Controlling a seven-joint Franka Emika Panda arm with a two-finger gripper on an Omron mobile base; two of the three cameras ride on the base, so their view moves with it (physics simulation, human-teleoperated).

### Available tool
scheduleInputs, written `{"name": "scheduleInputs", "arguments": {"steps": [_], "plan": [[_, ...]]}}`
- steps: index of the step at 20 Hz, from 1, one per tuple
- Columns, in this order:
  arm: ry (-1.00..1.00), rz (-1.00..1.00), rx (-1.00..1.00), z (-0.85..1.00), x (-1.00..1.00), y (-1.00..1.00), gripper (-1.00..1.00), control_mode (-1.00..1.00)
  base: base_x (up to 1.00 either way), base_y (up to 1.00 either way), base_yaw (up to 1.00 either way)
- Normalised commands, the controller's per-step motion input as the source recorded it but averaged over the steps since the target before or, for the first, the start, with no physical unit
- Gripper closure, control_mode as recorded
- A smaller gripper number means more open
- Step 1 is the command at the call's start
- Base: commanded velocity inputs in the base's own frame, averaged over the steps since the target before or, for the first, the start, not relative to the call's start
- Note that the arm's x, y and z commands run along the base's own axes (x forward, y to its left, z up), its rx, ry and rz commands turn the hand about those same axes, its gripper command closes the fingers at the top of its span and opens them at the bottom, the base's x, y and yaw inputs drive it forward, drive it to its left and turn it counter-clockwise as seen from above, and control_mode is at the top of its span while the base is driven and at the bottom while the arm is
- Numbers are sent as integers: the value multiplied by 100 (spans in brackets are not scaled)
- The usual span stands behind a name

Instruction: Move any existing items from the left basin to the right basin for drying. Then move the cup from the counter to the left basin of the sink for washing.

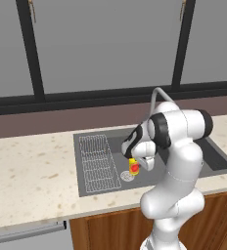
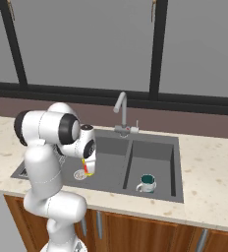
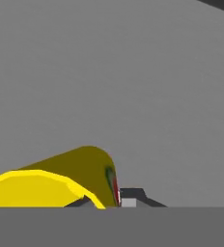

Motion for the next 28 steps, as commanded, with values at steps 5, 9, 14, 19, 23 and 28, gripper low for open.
{"name": "scheduleInputs", "arguments": {"steps": [5, 9, 14, 19, 23, 28], "plan": [[0, 0, 0, -17, 0, 0, -100, -100, 0, 0, 0], [0, 0, 1, 1, -1, 0, -100, -100, 0, 0, 0], [0, 0, 0, 19, -9, 0, -100, -100, 0, 0, 0], [0, 0, 0, 29, -8, 0, -100, -100, 0, 0, 0], [0, 0, 0, 42, -13, 0, -100, -100, 0, 0, 0], [0, 0, 0, 43, -17, 1, -100, -100, 0, 0, 0]]}}
